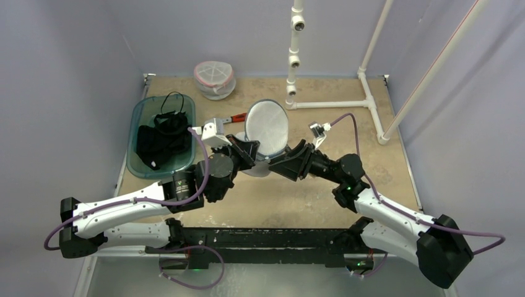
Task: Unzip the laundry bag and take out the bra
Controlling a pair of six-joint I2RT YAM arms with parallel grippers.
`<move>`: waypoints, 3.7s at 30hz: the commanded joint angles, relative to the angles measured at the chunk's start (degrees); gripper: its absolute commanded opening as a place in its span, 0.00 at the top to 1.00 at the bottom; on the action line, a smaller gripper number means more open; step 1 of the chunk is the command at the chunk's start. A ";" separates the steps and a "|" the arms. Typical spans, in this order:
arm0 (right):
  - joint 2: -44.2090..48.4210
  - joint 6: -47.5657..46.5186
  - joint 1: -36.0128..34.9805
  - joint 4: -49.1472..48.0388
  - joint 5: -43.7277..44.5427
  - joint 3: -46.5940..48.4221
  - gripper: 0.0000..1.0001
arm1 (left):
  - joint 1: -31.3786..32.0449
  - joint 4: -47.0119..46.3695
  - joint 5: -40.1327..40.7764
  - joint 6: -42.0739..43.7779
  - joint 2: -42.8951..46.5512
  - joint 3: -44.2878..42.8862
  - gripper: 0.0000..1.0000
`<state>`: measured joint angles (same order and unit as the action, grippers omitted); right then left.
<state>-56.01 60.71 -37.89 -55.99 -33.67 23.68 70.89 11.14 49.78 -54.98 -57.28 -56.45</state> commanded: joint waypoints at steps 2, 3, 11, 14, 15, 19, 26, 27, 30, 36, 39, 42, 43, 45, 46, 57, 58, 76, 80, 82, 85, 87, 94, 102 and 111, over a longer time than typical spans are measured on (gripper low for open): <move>-0.50 1.67 -0.34 -4.80 1.61 1.41 0.40 | -0.14 -4.63 -1.48 -1.41 -0.04 -0.78 1.00; -0.57 1.72 -0.34 -4.88 1.78 1.45 0.42 | -0.10 -4.69 -1.52 -1.50 -0.07 -0.77 1.00; -0.34 2.38 -0.34 -5.64 2.44 1.55 0.55 | -0.09 -4.56 -1.35 -1.73 -0.19 -0.26 1.00; -0.42 2.45 -0.34 -5.63 2.82 1.54 0.59 | -0.12 -4.64 -1.50 -1.93 -0.18 -0.14 1.00; -0.42 2.48 -0.33 -5.56 2.94 1.48 0.60 | -0.12 -4.66 -1.53 -1.93 -0.25 -0.14 1.00; -0.41 2.84 -0.34 -5.64 3.99 1.28 0.64 | -0.10 -4.65 -1.61 -2.07 -0.20 0.06 1.00; -0.40 2.89 -0.34 -4.94 5.19 1.10 0.72 | -0.14 -4.63 -1.75 -2.16 -0.07 0.20 1.00; -0.41 2.90 -0.37 -4.84 5.27 1.06 0.73 | -0.10 -4.69 -1.75 -2.19 -0.11 0.20 1.00; -0.05 2.77 -0.30 -4.48 5.52 0.80 0.78 | -0.14 -4.55 -1.74 -2.25 -0.03 0.42 1.00; 1.05 1.49 -0.34 -2.28 5.38 0.58 0.92 | -0.14 -4.05 -1.64 -2.34 0.45 0.53 1.00; 2.50 -1.01 -0.34 1.93 5.72 0.87 1.00 | -0.14 -3.38 -1.38 -2.40 0.87 0.63 1.00; 5.46 -5.34 -0.34 8.72 7.18 1.76 1.00 | -0.14 -2.52 -1.05 -2.41 1.73 0.93 1.00; 6.63 -7.66 -0.34 12.11 8.20 2.39 1.00 | -0.14 -2.30 -1.01 -2.39 2.19 1.11 1.00; 9.10 -12.46 -0.34 19.17 10.80 3.97 1.00 | -0.13 -2.05 -1.19 -2.04 2.91 1.52 1.00; 10.10 -15.76 -0.34 22.31 12.03 4.75 1.00 | -0.10 -2.06 -1.44 -1.76 3.18 1.75 1.00; 14.53 -25.57 -0.34 41.06 28.25 5.69 1.00 | -0.14 -3.86 -5.78 1.03 5.37 3.77 1.00; 14.77 -25.49 -0.34 41.42 29.88 5.04 1.00 | -0.08 -3.91 -6.28 1.23 5.36 3.75 1.00; 21.69 -29.17 -0.41 38.15 29.74 -6.17 1.00 | -16.15 -12.83 -22.08 -1.39 5.65 21.69 0.96; 22.76 -27.66 -0.68 36.46 28.92 -9.97 1.00 | -17.46 -16.93 -23.55 -0.13 4.11 23.97 0.55; 23.13 -27.29 -0.76 35.98 29.09 -11.28 1.00 | -17.60 -17.12 -25.02 -0.21 2.76 23.29 0.41; 23.03 -26.92 -0.87 34.75 29.11 -12.75 1.00 | -17.56 -16.02 -27.45 -1.89 1.48 22.11 0.35; 22.56 -26.46 -0.99 33.70 29.10 -13.38 1.00 | -17.56 -15.63 -29.65 -4.38 1.54 22.35 0.34; 21.39 -25.93 -1.22 31.48 29.25 -14.89 1.00 | -10.31 -22.38 -32.70 -15.50 -0.02 27.24 0.32; 26.81 -26.24 -1.23 41.29 32.66 -11.88 1.00 | -8.17 -3.89 -15.09 -11.41 9.10 21.56 0.32; 29.49 -22.55 -1.22 52.05 35.44 -5.59 0.15 | -8.29 0.81 -8.13 -1.11 9.41 14.45 0.32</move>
<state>-27.64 36.62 -38.92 -8.67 -1.63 12.51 62.70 9.58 36.93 -62.15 -46.94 -38.89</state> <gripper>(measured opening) 0.743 0.678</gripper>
